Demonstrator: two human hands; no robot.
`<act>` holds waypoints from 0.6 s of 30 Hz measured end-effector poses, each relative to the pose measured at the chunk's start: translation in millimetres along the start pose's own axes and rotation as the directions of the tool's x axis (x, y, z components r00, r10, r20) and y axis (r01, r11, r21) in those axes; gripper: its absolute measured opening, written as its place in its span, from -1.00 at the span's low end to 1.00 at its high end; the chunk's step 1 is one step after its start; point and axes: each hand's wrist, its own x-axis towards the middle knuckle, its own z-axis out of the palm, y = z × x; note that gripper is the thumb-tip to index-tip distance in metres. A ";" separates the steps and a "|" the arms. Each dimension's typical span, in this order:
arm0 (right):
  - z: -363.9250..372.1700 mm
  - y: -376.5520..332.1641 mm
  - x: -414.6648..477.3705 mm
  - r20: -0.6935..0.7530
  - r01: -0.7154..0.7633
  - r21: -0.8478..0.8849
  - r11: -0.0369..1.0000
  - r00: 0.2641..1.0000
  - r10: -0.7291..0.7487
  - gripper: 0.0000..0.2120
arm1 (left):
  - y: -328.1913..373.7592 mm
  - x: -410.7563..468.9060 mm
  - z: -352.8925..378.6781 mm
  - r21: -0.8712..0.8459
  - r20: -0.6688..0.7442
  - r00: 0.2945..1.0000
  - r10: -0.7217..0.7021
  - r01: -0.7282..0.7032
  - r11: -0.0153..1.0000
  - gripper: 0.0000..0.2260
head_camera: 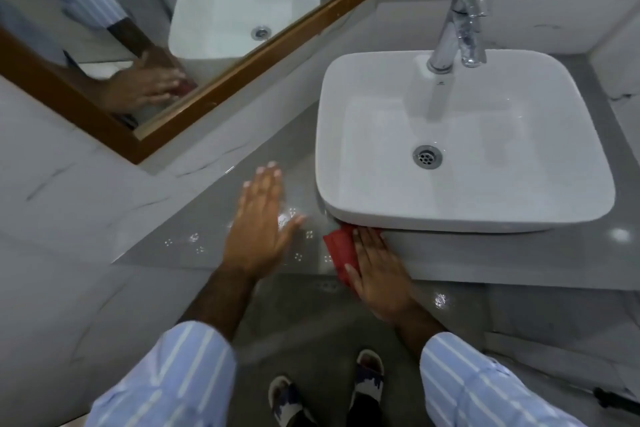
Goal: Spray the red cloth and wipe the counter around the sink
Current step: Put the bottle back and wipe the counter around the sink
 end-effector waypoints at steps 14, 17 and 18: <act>10.1 -83.7 71.6 -0.003 0.040 0.052 0.998 0.999 -0.040 -0.31 | -225.2 -60.1 -120.0 0.605 -0.282 0.959 0.023 0.159 0.780 -0.28; 4.8 -68.7 57.0 0.022 0.002 0.019 1.000 1.000 -0.002 -0.32 | -232.8 -60.5 -116.9 0.598 -0.312 0.949 0.045 0.160 0.786 -0.29; 1.3 -65.7 53.7 0.025 -0.023 0.017 1.000 0.999 0.023 -0.32 | -235.4 -60.0 -115.3 0.604 -0.325 0.944 0.057 0.161 0.781 -0.30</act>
